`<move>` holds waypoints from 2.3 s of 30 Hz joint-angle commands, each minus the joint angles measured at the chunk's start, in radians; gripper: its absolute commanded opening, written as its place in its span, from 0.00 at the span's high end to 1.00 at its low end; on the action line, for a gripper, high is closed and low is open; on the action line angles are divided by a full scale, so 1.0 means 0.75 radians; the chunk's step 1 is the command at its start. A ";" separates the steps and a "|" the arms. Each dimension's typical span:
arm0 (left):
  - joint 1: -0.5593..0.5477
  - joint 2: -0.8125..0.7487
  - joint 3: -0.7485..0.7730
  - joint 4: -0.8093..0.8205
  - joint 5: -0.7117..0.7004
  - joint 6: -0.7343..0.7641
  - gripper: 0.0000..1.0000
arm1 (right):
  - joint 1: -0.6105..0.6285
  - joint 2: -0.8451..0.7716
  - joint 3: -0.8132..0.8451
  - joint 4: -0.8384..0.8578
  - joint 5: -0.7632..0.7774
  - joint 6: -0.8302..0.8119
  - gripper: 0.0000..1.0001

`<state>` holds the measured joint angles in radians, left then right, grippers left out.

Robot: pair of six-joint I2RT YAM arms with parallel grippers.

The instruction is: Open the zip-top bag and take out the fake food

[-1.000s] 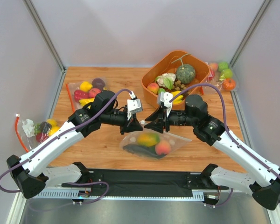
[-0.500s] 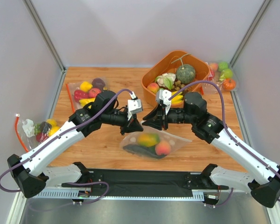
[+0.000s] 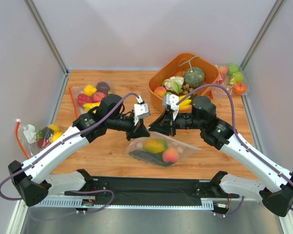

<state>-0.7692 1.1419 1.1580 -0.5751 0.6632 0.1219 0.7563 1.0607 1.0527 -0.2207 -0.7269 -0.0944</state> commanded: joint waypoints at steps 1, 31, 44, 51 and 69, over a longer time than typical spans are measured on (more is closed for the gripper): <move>0.003 -0.013 0.006 0.037 -0.003 0.026 1.00 | 0.006 0.007 0.042 0.004 -0.029 0.001 0.82; 0.005 -0.040 -0.010 0.067 -0.293 -0.009 1.00 | 0.016 -0.025 -0.013 0.014 0.098 -0.032 1.00; 0.044 -0.072 -0.012 0.069 -0.234 -0.005 1.00 | 0.014 -0.023 -0.039 -0.043 0.219 -0.091 1.00; 0.052 -0.079 -0.012 0.067 -0.213 0.001 1.00 | 0.010 -0.025 -0.041 -0.068 0.276 -0.113 1.00; 0.156 -0.032 0.019 0.030 -0.551 -0.046 1.00 | 0.002 -0.068 -0.070 -0.098 0.345 -0.111 1.00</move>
<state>-0.6830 1.1137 1.1454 -0.5358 0.3779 0.0982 0.7624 1.0569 1.0008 -0.2882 -0.4786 -0.1722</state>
